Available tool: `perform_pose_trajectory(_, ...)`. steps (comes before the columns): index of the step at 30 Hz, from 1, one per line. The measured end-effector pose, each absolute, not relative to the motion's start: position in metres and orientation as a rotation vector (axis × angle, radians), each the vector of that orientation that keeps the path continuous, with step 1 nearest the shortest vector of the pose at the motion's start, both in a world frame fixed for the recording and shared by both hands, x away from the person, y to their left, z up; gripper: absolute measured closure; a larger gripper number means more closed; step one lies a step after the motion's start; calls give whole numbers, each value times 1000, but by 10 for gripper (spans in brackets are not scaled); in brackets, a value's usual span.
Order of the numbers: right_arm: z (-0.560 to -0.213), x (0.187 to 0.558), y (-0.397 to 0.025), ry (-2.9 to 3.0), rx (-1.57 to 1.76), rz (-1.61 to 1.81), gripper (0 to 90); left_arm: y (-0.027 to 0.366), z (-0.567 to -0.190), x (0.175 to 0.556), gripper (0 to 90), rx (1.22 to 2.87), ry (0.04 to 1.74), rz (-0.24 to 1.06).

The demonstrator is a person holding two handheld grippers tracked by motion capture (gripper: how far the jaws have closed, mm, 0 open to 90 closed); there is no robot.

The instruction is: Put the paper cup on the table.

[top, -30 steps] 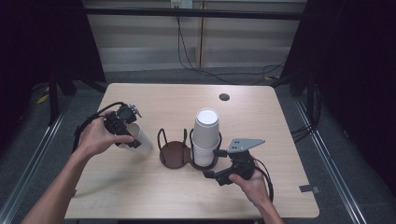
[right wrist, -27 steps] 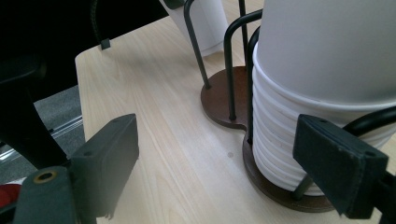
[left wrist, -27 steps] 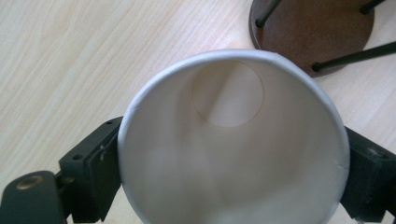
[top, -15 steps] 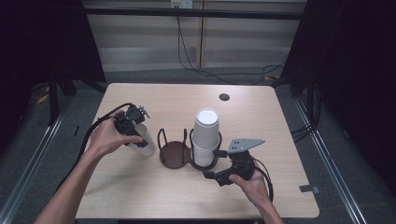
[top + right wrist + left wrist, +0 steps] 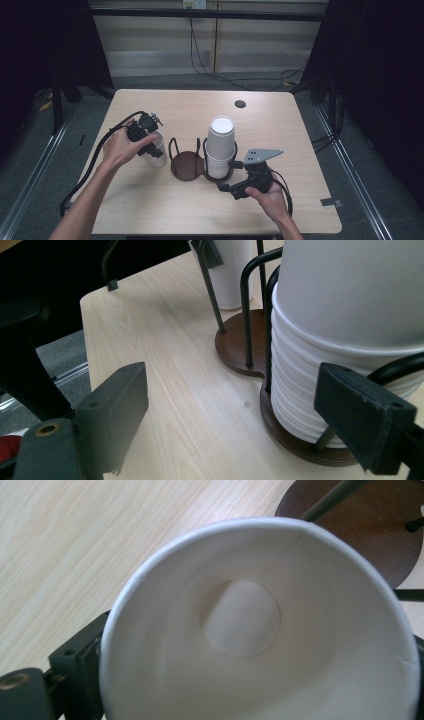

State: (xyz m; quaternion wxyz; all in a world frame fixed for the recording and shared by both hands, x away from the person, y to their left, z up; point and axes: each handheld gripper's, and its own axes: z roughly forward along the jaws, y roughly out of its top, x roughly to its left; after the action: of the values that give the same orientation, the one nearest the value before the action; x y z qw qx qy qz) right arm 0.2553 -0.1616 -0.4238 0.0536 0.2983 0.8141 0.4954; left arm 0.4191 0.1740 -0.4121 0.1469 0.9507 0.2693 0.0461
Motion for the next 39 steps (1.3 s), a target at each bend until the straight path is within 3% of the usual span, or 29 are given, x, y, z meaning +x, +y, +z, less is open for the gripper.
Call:
perform_pose_trajectory(14, -424, 256, -162, 2471, 918, 1487, 147, 170, -425, 416, 66, 2752, 677, 132)
perform_pose_trajectory(26, -425, 256, -162, 2476, 924, 1476, 147, 189, -430, 411, 74, 2699, 704, 38)
perform_pose_trajectory(39, -425, 257, -164, 2466, 934, 1473, 147, 218, -436, 398, 156, 2648, 731, 60)
